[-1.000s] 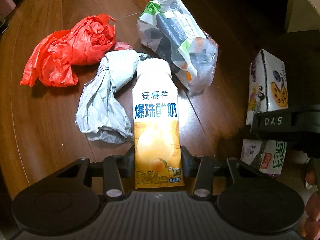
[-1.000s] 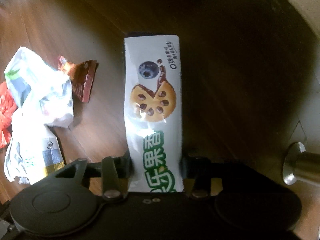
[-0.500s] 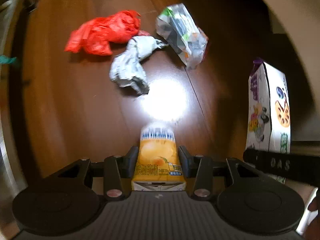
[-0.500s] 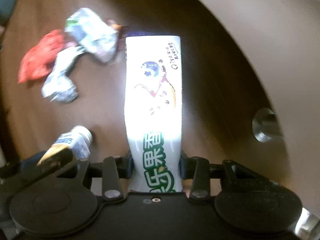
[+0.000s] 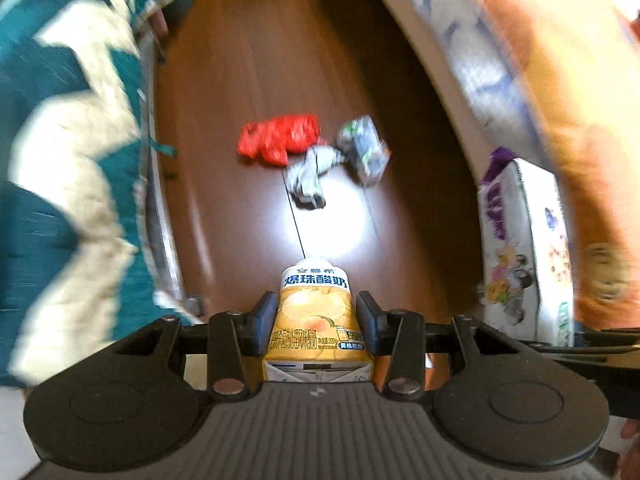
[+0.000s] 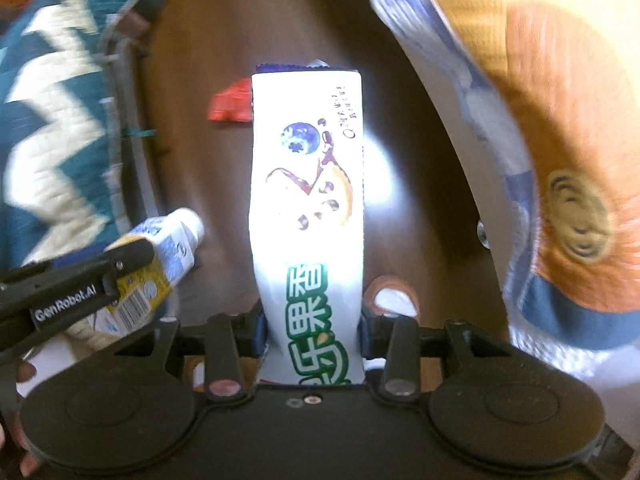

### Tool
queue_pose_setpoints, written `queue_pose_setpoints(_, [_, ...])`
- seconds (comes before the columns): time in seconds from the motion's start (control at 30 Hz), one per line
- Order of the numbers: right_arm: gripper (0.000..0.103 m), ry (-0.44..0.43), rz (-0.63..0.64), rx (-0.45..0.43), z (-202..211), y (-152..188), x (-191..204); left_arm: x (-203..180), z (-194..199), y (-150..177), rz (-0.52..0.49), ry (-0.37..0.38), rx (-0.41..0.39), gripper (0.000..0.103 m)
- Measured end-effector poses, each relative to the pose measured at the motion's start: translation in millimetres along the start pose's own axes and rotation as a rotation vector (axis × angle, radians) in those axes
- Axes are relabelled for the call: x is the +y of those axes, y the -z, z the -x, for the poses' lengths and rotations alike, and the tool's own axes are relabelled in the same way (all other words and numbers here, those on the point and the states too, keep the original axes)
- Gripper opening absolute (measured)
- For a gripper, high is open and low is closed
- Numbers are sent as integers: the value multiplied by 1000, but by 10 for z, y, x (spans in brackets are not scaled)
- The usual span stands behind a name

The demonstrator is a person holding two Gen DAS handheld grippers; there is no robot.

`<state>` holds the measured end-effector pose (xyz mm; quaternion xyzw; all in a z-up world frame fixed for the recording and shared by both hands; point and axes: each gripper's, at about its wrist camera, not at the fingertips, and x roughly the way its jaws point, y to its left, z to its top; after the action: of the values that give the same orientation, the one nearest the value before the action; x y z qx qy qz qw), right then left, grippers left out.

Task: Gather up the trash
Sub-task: 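Carry the drink carton and cookie packet up over the wastebasket with both tools, then open both tools to drop the carton and packet into the wastebasket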

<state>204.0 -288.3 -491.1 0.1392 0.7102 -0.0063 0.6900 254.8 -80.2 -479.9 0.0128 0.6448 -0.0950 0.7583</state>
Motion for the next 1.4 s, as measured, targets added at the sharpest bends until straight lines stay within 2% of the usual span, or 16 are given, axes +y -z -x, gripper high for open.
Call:
queue_pose_setpoints(0.23, [39, -49, 128, -44, 1177, 63, 580, 277, 1460, -98, 51, 27, -120, 42])
queue_pose_setpoints(0.4, [39, -72, 216, -127, 2024, 124, 1001, 487, 2364, -199, 95, 64, -215, 42])
queue_pose_setpoints(0.5, [39, -88, 264, -182, 2463, 120, 1224, 620, 2863, -256, 144, 108, -268, 42])
queue_pose_setpoints(0.67, [39, -110, 346, -242, 2995, 109, 1655, 919, 3521, -334, 189, 114, -385, 42])
queue_pose_setpoints(0.8, [39, -136, 425, -263, 3162, 66, 2117, 1223, 3873, -335, 229, 88, -467, 42])
queue_pose_setpoints(0.93, [39, -142, 518, -255, 3180, 54, 2648, 1620, 4026, -290, 279, 43, -516, 42])
queue_pose_setpoints(1.0, [39, -147, 556, -239, 3202, 79, 2904, 1829, 4076, -258, 304, 21, -527, 25])
queue_pose_setpoints(1.03, [39, -151, 573, -225, 3164, 69, 3035, 1926, 4099, -247, 315, 18, -526, 14])
queue_pose_setpoints(1.17, [39, -160, 610, -158, 2998, -11, 3544, 2284, 4061, -223, 322, -29, -521, 14])
queue_pose_setpoints(1.27, [39, -128, 667, -136, 2736, -59, 3938, 2527, 3862, -229, 343, -71, -480, 14])
queue_pose_setpoints(1.4, [40, -72, 676, -69, 2348, -169, 4232, 2782, 3749, -143, 381, -72, -445, 14])
